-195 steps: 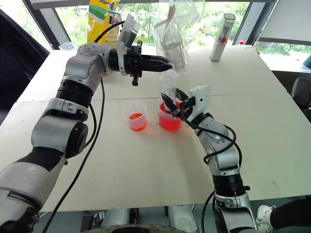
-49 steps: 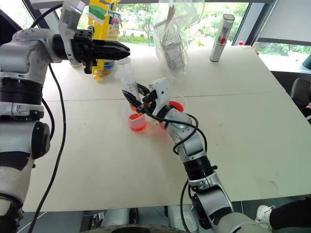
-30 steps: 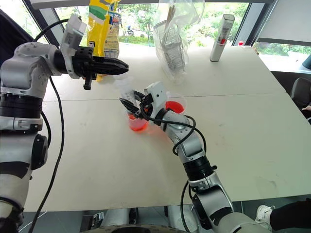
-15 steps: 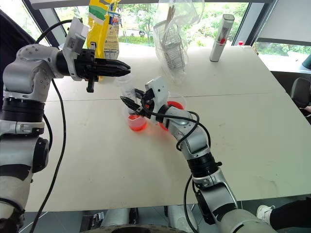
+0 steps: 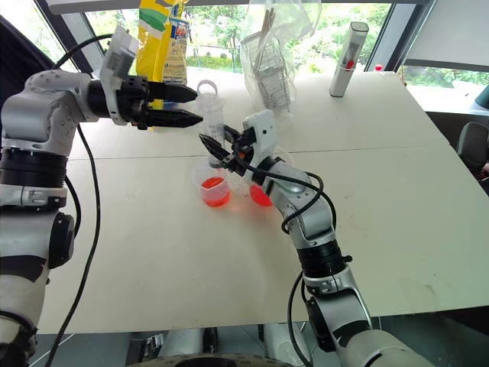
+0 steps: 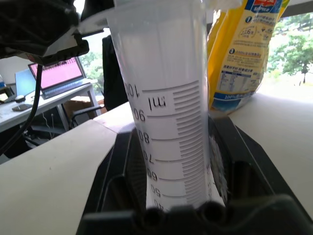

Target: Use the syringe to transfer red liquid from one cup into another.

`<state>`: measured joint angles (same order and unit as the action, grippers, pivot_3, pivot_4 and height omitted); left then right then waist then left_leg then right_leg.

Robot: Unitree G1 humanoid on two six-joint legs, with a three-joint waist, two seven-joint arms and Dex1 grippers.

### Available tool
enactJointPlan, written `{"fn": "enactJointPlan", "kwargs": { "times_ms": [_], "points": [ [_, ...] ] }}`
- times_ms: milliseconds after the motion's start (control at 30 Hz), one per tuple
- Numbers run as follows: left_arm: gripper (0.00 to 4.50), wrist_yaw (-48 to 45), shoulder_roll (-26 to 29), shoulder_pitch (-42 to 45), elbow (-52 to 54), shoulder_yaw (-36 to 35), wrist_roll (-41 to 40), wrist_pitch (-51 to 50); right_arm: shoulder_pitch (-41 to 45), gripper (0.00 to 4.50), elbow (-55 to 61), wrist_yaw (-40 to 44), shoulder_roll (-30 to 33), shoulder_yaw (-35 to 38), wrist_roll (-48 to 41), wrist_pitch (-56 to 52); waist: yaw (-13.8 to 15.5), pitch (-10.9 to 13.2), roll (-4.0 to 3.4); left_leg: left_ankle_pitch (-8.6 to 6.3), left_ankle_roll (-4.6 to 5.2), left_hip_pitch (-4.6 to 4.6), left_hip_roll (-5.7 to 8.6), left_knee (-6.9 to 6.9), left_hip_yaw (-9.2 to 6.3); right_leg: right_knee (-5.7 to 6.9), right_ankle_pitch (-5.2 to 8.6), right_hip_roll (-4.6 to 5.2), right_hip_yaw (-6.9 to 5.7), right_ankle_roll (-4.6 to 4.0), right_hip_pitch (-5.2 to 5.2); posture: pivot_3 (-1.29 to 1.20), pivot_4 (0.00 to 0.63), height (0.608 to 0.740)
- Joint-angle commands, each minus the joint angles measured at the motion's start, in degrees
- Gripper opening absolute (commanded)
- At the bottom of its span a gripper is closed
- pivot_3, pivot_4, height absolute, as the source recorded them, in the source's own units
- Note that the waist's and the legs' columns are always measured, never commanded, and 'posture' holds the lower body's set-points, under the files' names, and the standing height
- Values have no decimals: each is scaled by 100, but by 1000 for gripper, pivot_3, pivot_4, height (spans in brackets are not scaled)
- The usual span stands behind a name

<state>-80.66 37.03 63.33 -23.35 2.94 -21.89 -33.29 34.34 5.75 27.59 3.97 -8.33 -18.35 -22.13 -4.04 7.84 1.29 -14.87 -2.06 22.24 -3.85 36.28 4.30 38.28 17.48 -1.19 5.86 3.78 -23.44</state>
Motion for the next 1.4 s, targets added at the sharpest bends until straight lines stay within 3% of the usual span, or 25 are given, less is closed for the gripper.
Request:
{"fn": "enactJointPlan", "kwargs": {
  "times_ms": [33,200,467,767,967,1167,1400],
  "points": [
    [4486,118,35,130,-18,-160,-86,-93,121,1404,385,-1,-164,9,-108,188,1,0,0,0,0,1,0,0,-1,0,0,0,-1,0,0,0,150,739],
    [4486,-43,285,82,57,-154,-90,-122,52,1404,397,-19,-215,-59,-89,176,3,0,0,0,0,2,1,2,-2,-1,0,3,0,0,1,0,150,739],
    [4486,-1040,1178,-919,515,483,459,832,27,1404,551,1,-148,-49,-136,36,0,0,0,0,0,-8,-3,-6,-1,1,1,0,5,-2,0,0,150,739],
    [4486,-936,1025,-897,560,442,460,845,391,1404,1135,-99,303,391,-402,-593,16,-2,5,0,0,10,4,6,-1,-7,1,14,-6,-1,1,0,150,739],
    [4486,-859,882,-749,514,352,382,799,1091,1404,2047,-644,1282,1609,-1410,-2362,23,-2,5,0,0,10,1,1,-7,-8,1,12,-8,-1,-1,0,150,739],
    [4486,-900,747,-676,539,315,272,831,1765,1404,1647,-1031,2774,2600,-2160,-5528,12,-1,4,0,1,7,1,-4,-1,-11,1,14,5,-2,0,0,150,739],
    [4486,-915,614,-624,495,322,281,942,1705,1404,600,-1157,2944,2758,-1937,-6772,6,0,1,-1,4,7,0,-9,5,-11,2,0,18,-3,-9,0,150,739]
  ]
}}
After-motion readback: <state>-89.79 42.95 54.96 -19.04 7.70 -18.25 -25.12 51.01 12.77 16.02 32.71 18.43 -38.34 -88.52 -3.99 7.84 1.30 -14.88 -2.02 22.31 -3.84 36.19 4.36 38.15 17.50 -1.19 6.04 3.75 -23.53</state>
